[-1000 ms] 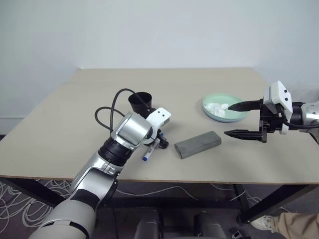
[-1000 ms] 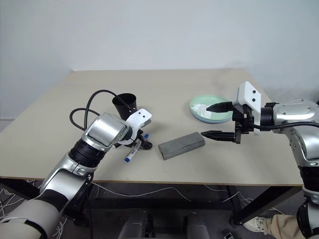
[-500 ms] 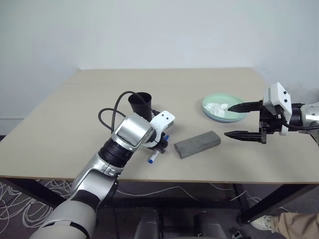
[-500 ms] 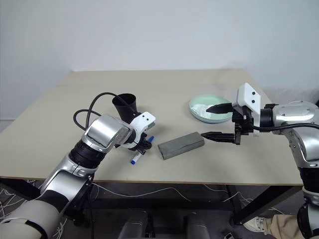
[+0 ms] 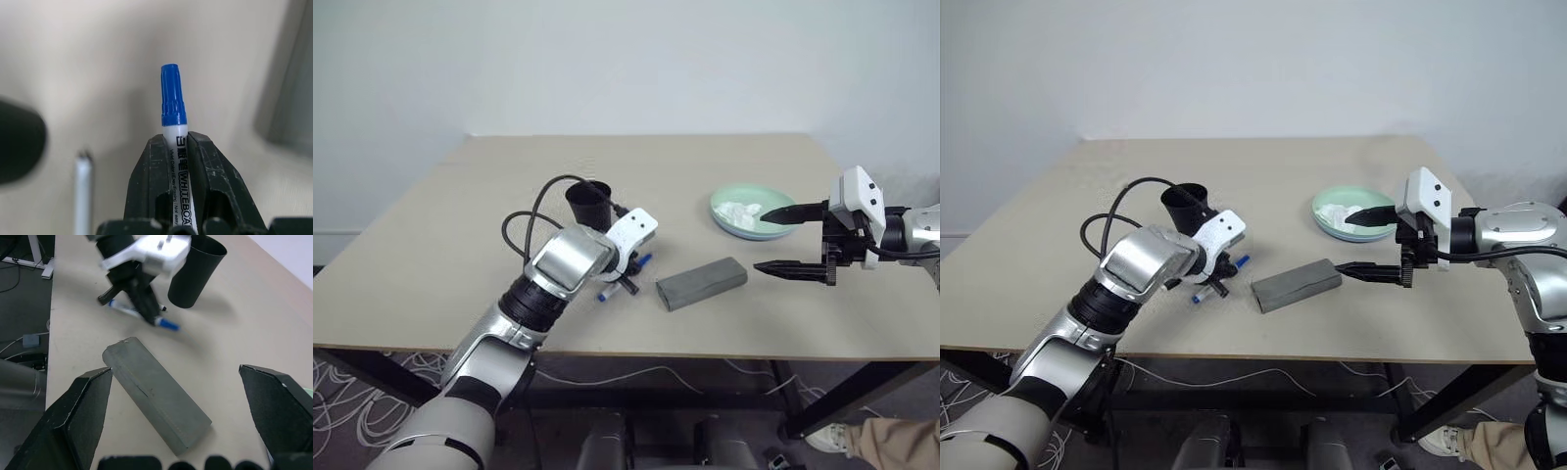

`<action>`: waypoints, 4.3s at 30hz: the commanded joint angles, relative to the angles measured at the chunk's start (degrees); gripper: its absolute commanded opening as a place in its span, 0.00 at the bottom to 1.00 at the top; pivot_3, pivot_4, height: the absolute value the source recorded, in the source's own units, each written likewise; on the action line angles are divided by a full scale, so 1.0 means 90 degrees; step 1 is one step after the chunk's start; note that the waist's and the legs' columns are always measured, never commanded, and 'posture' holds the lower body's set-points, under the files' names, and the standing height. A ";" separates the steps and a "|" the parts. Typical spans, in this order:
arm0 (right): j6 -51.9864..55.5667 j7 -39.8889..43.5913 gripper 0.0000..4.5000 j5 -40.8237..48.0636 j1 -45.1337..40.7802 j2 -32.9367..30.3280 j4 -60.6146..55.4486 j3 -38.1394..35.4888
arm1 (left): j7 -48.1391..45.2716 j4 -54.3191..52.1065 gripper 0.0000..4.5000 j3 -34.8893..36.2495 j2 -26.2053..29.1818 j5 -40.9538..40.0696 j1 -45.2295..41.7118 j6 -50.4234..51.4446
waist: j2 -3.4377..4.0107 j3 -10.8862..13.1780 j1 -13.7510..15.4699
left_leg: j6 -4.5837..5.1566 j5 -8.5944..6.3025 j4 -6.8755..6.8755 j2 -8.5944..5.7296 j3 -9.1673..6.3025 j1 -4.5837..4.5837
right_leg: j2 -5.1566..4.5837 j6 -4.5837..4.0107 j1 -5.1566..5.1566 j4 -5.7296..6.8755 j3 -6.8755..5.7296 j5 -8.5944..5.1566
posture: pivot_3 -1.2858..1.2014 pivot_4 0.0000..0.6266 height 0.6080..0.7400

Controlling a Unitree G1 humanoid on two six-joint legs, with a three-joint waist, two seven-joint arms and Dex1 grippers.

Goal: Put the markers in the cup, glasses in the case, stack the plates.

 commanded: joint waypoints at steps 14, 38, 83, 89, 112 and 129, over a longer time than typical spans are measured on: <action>-0.0009 -0.0101 1.00 0.0061 -0.0110 -0.0046 0.0033 -0.0378 | 0.0858 0.2073 0.02 0.3250 -0.0240 -0.0159 -0.0886 -0.5702 | 0.0001 -0.0001 0.0006 | 0.0002 -0.0001 0.0005 -0.0016 0.0003 0.0006 | 0.0000 -0.0001 0.0006 0.0003 -0.0002 0.0001 | 0.52 0.00 0.03; 0.0216 -0.0263 1.00 0.0259 -0.0087 0.0021 -0.0226 -0.0488 | 0.0691 0.4492 0.25 0.3132 -0.0517 0.0191 -0.0234 -0.8447 | 0.0000 -0.0004 0.0002 | 0.0002 -0.0001 0.0004 -0.0015 -0.0002 0.0000 | -0.0008 0.0001 0.0024 -0.0009 -0.0031 0.0002 | 0.52 0.00 0.03; 0.0157 -0.0269 1.00 0.0220 -0.0099 0.0133 -0.0236 -0.0409 | -0.1990 0.1843 0.99 0.0663 0.1439 0.0524 0.1014 -0.3652 | 0.0002 -0.0005 -0.0003 | 0.0000 -0.0001 -0.0004 -0.0007 0.0003 -0.0004 | -0.0007 -0.0001 0.0005 -0.0007 -0.0040 -0.0001 | 0.52 0.00 0.03; 0.0181 -0.0311 1.00 0.0230 -0.0070 0.0150 -0.0291 -0.0427 | -0.2221 0.2081 0.99 0.0434 0.1397 0.0705 0.0866 -0.3661 | 0.0003 -0.0006 -0.0001 | 0.0000 -0.0001 -0.0005 -0.0006 0.0002 0.0002 | -0.0007 -0.0001 0.0007 -0.0003 -0.0042 -0.0001 | 0.52 0.00 0.03; 0.0182 -0.0441 1.00 0.0239 -0.0002 0.0192 -0.0350 -0.0458 | -0.3020 0.1954 0.00 -0.0073 0.1667 0.1187 0.0660 -0.3444 | 0.0003 -0.0006 -0.0040 | 0.0002 -0.0001 -0.0006 0.0000 0.0002 0.0014 | -0.0001 -0.0004 0.0009 0.0004 -0.0037 -0.0003 | 0.52 0.00 0.03; 0.0150 -0.0376 1.00 0.0213 -0.0159 0.0210 -0.0217 -0.0407 | -0.3009 0.0271 0.00 0.2500 0.0783 -0.1351 -0.0243 -0.3210 | -0.0003 -0.0002 -0.0001 | 0.0000 0.0000 0.0006 0.0004 0.0001 -0.0013 | -0.0010 -0.0004 0.0008 -0.0010 -0.0045 -0.0003 | 0.52 0.00 0.03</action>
